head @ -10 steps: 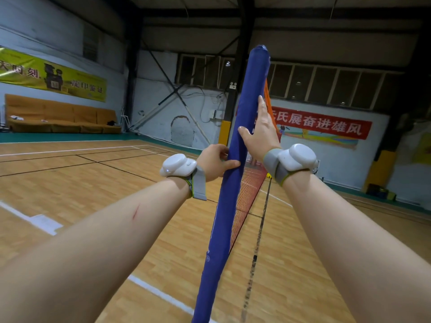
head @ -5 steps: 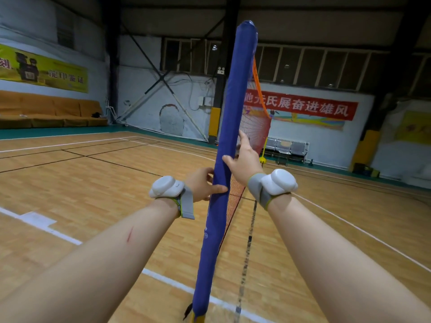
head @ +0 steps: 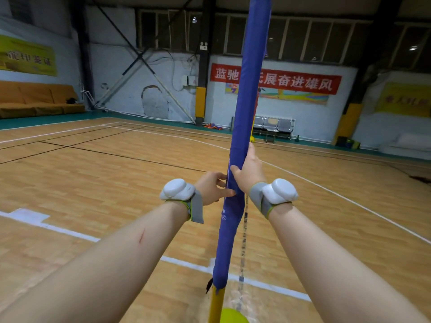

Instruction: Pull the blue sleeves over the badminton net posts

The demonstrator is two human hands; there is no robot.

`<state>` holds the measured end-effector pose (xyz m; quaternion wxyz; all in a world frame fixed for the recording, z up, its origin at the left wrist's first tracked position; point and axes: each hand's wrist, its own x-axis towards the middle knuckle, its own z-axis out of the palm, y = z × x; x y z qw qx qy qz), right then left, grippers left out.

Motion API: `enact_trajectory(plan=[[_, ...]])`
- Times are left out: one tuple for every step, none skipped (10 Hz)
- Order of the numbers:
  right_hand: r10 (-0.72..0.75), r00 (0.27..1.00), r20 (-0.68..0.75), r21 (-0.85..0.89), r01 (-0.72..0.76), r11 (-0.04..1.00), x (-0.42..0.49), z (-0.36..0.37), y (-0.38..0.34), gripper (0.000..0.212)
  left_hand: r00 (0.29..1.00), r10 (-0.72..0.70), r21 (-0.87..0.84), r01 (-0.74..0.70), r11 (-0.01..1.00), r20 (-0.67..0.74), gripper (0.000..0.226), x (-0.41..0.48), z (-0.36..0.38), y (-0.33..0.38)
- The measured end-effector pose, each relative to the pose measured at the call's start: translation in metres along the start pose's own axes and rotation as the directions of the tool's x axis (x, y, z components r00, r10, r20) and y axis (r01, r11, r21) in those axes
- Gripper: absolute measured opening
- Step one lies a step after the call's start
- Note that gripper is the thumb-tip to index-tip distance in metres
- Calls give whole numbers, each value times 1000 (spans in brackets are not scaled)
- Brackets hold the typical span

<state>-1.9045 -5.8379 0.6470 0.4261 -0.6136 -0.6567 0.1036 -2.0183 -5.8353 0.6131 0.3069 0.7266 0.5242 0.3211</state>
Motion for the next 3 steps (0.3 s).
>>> enact_trajectory(plan=[[22,1000,5,-25,-22,999,-9,3,2,68,1000,4,5,-4,1000,8,60,-6,-1,-5],[38,999,29,-82,-36,996,-37,4,0,62,999,12,52,-15,999,40,60,-26,-1,-14],[38,998,41,-119,-33,992,-49,3,0,61,999,33,65,-35,997,29,57,-37,-4,-15]])
